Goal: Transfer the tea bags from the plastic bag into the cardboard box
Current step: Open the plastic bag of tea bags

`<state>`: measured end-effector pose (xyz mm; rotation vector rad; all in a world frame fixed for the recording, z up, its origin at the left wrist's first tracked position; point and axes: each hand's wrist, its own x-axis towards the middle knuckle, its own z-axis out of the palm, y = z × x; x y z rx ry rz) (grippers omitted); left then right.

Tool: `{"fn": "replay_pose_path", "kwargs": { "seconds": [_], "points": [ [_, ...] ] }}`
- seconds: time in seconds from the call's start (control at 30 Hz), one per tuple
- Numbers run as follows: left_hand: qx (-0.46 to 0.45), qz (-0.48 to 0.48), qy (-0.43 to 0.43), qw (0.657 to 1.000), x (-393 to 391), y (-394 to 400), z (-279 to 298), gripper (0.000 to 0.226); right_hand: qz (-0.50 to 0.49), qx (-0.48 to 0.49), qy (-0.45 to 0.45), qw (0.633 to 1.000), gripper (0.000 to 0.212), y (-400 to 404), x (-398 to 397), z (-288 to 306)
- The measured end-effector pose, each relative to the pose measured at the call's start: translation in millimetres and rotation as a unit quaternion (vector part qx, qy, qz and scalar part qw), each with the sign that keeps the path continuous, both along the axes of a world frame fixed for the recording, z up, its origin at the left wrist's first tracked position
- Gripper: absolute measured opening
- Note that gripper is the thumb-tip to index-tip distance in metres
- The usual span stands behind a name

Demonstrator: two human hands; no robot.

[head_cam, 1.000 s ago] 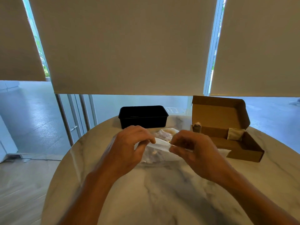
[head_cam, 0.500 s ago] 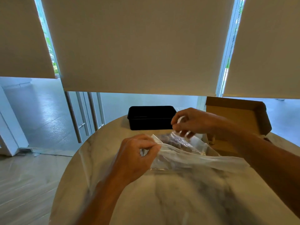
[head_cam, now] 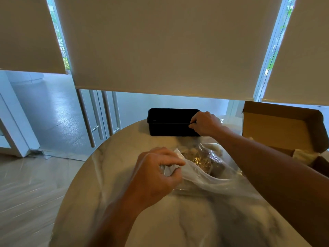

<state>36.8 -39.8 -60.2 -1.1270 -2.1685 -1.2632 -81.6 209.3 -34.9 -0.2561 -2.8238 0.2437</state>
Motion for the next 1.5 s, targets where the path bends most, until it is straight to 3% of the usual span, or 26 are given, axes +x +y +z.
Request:
{"fn": "replay_pose_path", "kwargs": {
  "seconds": [0.17, 0.27, 0.33, 0.43, 0.5, 0.67, 0.8, 1.0, 1.33, 1.5],
  "points": [
    [-0.002, 0.020, 0.007, 1.000, -5, -3, 1, 0.019, -0.008, 0.004, -0.005, 1.000, 0.027, 5, -12, 2],
    [-0.002, 0.019, 0.007, 1.000, -4, -3, 2, 0.019, 0.083, -0.057, 0.013, 0.995, 0.025, -6, -5, 12],
    [-0.001, 0.016, 0.001, 1.000, -4, -3, 2, 0.021, 0.183, -0.119, -0.104, 0.970, 0.011, -14, 8, 21],
    [-0.011, 0.014, -0.005, 1.000, -4, -3, 1, 0.026, 0.224, -0.127, -0.358, 0.897, 0.018, -22, 26, 29],
    [-0.013, 0.017, -0.004, 1.000, -4, -3, 1, 0.027, 0.222, -0.099, -0.391, 0.888, 0.026, -24, 28, 27],
    [-0.004, 0.029, 0.009, 1.000, -4, -6, 3, 0.025, 0.212, -0.056, -0.320, 0.922, 0.018, -30, 16, 20],
    [-0.016, 0.048, 0.035, 0.998, -6, -7, 2, 0.026, 0.179, -0.053, -0.203, 0.961, 0.005, -26, 2, 26],
    [-0.024, 0.061, 0.049, 0.997, -8, -8, 3, 0.028, 0.101, -0.033, -0.102, 0.989, 0.014, -11, -25, 18],
    [-0.045, -0.005, 0.020, 0.999, 0, -11, 9, 0.029, 0.062, 0.024, -0.003, 0.998, 0.011, 0, -27, -5],
    [-0.024, 0.020, 0.015, 0.999, -1, -11, 7, 0.028, 0.071, 0.047, 0.015, 0.996, 0.010, -1, -21, -6]
  ]
}}
